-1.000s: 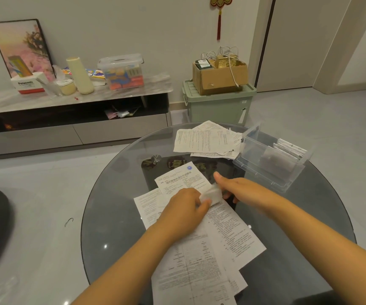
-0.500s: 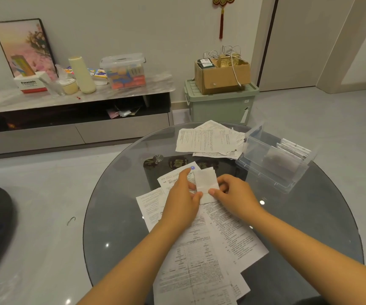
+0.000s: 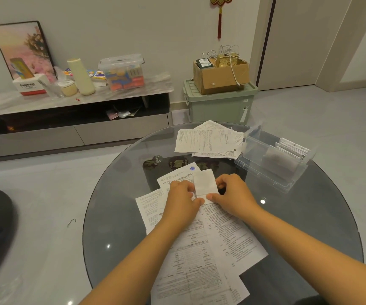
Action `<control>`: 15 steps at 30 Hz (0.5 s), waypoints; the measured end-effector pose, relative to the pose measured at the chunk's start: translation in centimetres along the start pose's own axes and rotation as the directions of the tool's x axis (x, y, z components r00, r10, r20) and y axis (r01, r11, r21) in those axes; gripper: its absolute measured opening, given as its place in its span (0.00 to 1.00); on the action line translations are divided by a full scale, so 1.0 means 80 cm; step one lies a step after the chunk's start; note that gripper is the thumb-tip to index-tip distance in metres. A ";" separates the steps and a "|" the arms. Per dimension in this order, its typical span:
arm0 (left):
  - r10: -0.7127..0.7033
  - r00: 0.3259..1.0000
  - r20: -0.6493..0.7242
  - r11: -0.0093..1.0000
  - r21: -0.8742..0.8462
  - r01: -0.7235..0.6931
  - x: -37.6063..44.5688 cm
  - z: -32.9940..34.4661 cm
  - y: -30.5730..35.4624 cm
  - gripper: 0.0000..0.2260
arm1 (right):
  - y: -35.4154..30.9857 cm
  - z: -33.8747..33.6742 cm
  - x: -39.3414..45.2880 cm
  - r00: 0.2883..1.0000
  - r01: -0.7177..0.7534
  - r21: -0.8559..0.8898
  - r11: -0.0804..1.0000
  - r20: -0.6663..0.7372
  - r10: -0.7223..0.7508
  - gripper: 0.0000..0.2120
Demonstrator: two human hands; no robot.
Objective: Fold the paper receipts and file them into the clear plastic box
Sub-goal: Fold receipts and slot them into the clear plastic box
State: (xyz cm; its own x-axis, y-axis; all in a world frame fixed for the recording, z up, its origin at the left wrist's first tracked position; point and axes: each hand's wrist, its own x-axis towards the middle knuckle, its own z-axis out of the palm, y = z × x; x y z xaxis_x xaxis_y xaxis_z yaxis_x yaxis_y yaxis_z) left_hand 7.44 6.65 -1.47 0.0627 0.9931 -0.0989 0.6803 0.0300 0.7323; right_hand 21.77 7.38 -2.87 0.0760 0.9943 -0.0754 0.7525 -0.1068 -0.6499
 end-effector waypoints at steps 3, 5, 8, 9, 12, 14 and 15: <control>0.009 1.000 -0.022 0.987 -0.159 -0.012 0.000 -0.001 0.000 0.08 | 0.001 -0.011 -0.003 0.999 0.015 0.126 0.992 -0.030 -0.011 0.07; 0.015 0.999 -0.041 0.962 -0.270 -0.026 0.000 -0.002 0.002 0.07 | -0.001 -0.019 -0.007 0.999 0.019 0.233 0.972 -0.037 -0.010 0.05; 0.056 0.995 -0.081 0.930 -0.359 -0.082 -0.003 -0.003 0.009 0.13 | -0.007 -0.026 -0.012 0.999 0.027 0.385 0.923 -0.045 -0.011 0.06; 0.090 0.992 -0.090 0.926 -0.360 -0.117 -0.006 -0.004 0.012 0.16 | -0.010 -0.027 -0.013 0.998 0.038 0.415 0.909 -0.056 -0.016 0.07; 0.193 0.979 -0.059 0.920 -0.337 -0.202 -0.010 -0.009 0.017 0.23 | -0.013 -0.029 -0.017 0.991 0.109 0.453 0.885 -0.114 -0.064 0.15; 0.230 0.973 -0.020 0.920 -0.322 -0.224 -0.009 -0.013 0.016 0.24 | -0.013 -0.032 -0.020 0.984 0.171 0.444 0.880 -0.124 -0.129 0.20; 0.239 0.971 -0.014 0.922 -0.311 -0.231 -0.007 -0.014 0.014 0.23 | -0.012 -0.034 -0.021 0.979 0.200 0.426 0.882 -0.113 -0.168 0.22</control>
State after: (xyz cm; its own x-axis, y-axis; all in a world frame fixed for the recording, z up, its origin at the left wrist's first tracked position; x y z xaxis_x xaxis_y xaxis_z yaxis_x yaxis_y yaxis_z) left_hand 7.38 6.24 0.18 0.2127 0.9731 0.0884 0.3855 -0.1667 0.9075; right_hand 22.69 5.81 -0.04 0.0226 0.9924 0.1209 0.4005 0.1019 -0.9106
